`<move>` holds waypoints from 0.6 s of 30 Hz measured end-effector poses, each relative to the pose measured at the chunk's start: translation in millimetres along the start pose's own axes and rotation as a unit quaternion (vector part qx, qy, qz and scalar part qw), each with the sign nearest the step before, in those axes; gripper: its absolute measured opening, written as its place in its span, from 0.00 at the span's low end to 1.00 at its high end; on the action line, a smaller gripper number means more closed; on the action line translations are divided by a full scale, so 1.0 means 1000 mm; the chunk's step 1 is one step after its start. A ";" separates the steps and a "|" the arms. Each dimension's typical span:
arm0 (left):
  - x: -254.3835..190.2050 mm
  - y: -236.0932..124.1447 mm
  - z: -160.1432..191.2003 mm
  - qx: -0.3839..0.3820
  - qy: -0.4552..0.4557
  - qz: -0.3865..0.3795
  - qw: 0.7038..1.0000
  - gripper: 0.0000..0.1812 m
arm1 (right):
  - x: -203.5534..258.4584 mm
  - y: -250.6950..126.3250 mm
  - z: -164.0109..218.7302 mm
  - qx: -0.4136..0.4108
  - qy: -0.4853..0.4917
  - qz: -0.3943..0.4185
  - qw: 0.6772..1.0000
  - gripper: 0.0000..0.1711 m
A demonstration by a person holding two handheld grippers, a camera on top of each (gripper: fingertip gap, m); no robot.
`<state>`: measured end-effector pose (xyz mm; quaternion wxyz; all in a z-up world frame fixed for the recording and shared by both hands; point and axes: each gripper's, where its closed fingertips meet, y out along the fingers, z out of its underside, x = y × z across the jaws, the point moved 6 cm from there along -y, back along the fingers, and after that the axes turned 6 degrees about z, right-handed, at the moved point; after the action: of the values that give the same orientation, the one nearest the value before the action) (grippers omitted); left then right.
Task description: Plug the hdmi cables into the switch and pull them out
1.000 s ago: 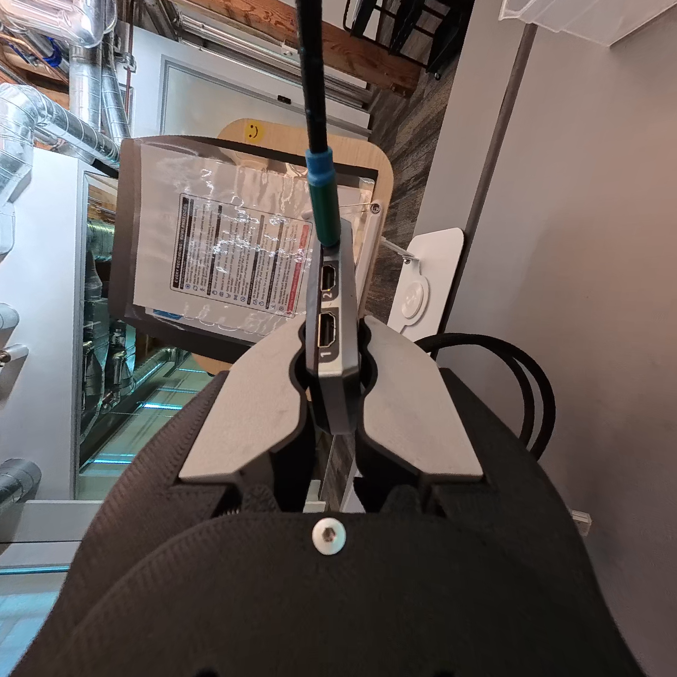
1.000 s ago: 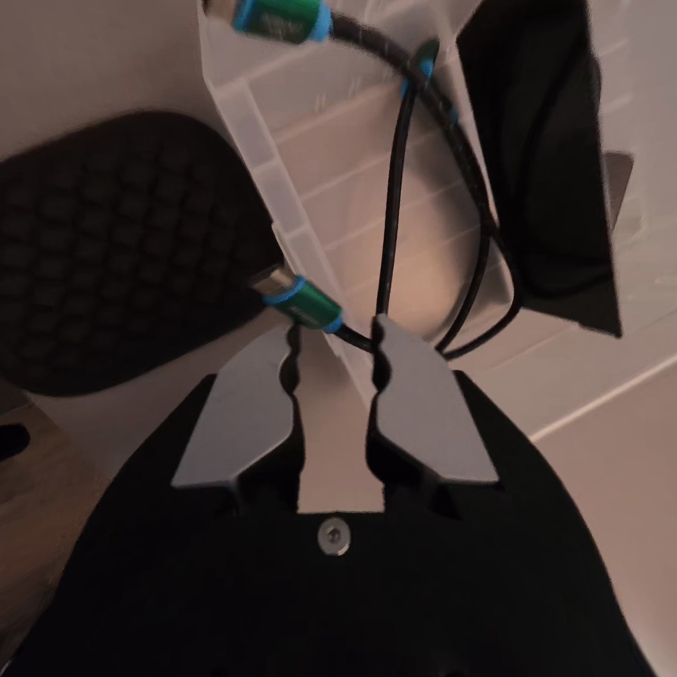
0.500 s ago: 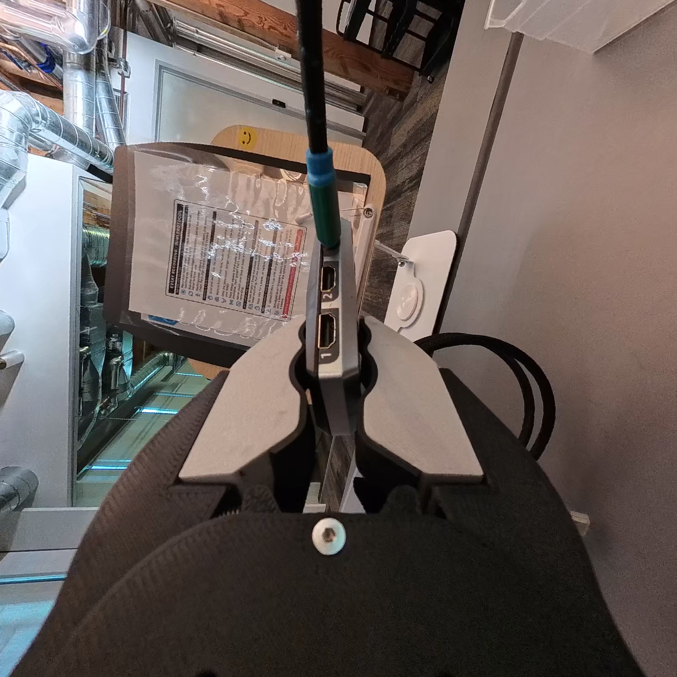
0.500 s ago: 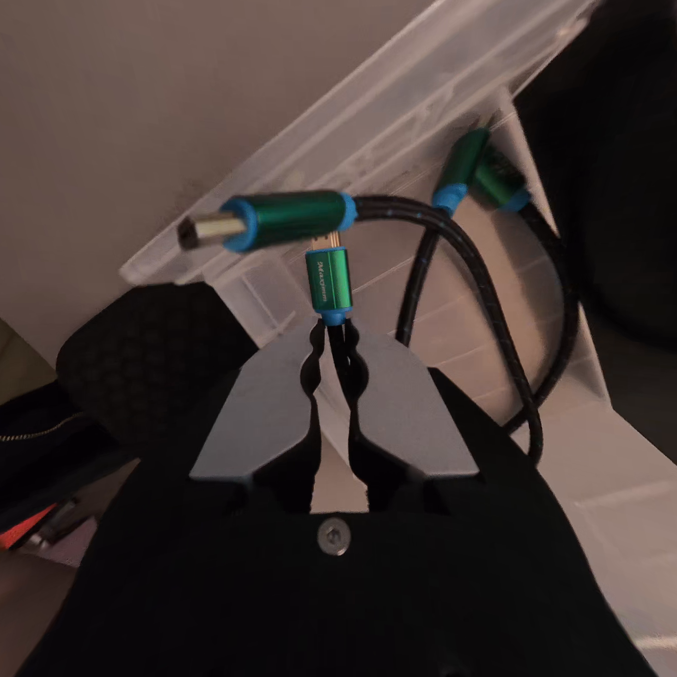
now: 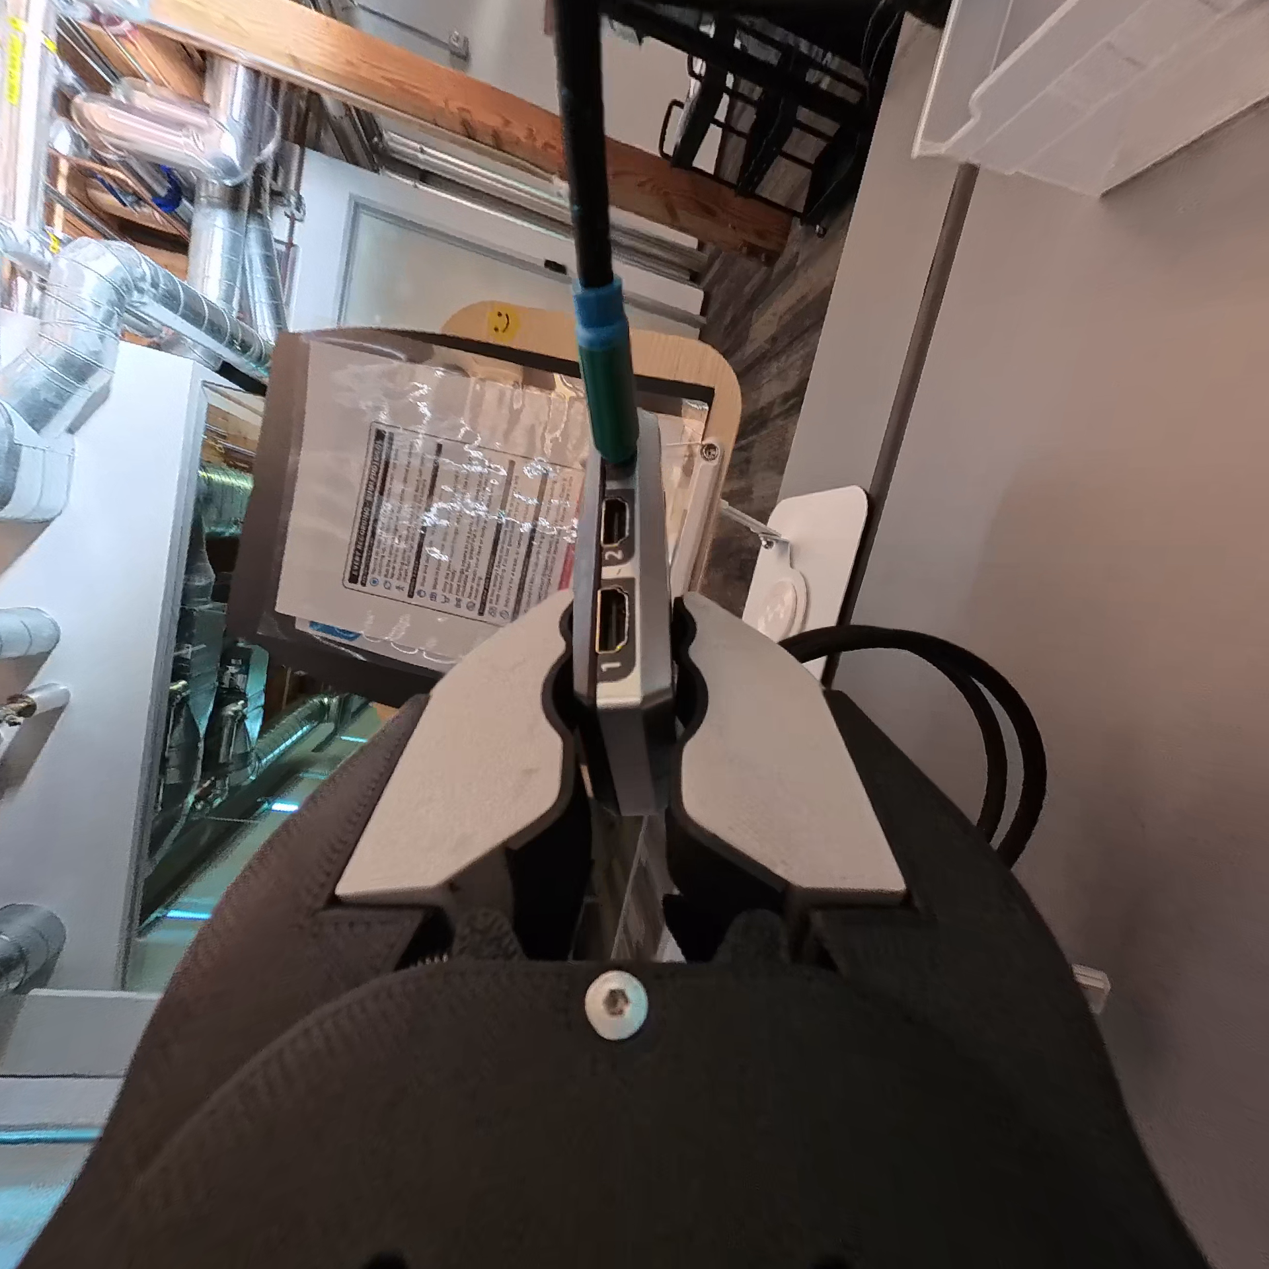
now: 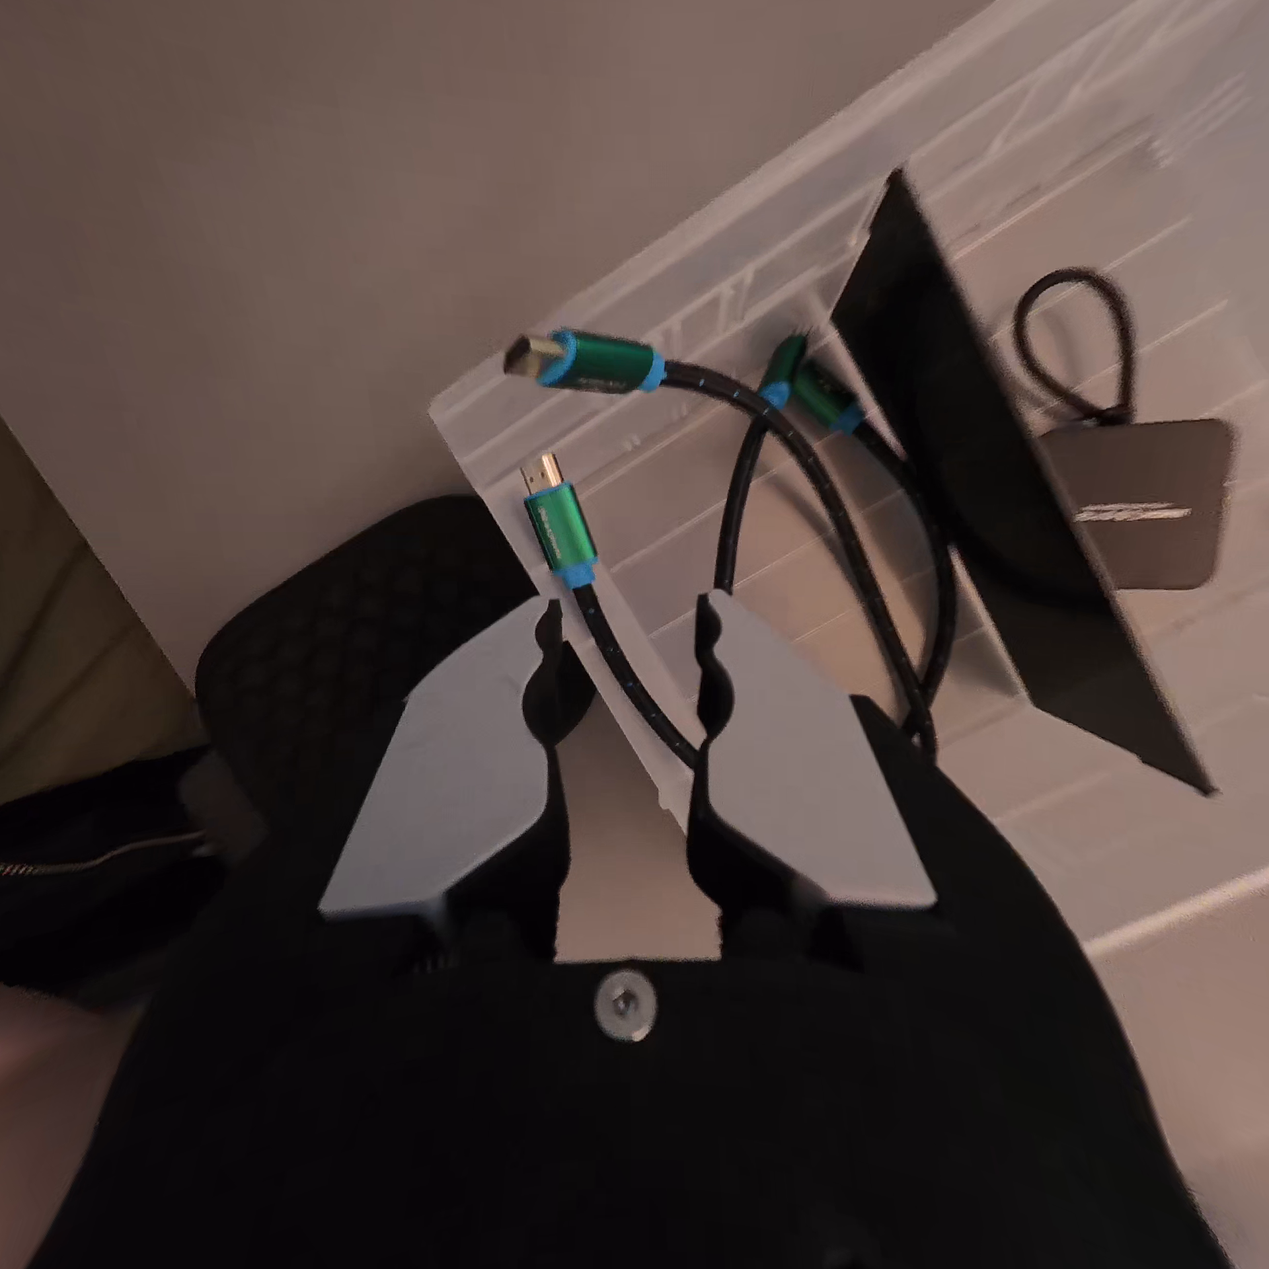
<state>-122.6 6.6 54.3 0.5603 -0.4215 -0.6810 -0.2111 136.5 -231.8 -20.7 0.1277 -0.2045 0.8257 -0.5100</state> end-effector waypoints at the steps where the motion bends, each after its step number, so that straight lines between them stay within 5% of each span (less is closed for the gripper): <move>1: 0.000 -0.001 -0.002 -0.010 0.001 -0.006 1.000 0.13 | 0.000 -0.009 -0.005 -0.027 -0.003 0.012 1.000 0.22; 4: 0.002 -0.005 -0.008 -0.036 0.007 -0.029 0.999 0.13 | 0.011 -0.038 -0.036 -0.153 -0.022 0.044 0.987 0.22; 10: 0.005 -0.012 -0.017 -0.059 0.032 -0.078 0.995 0.13 | 0.033 -0.074 -0.128 -0.403 -0.023 0.217 0.889 0.25; 18: 0.013 -0.016 -0.013 -0.043 0.008 -0.084 0.995 0.13 | 0.070 -0.013 -0.226 -0.434 -0.057 0.223 0.871 0.26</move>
<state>-127.9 -7.9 73.1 0.5270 -0.3848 -0.7001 -0.2898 -17.6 -91.2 91.9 0.1833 -0.0789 0.9788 -0.0454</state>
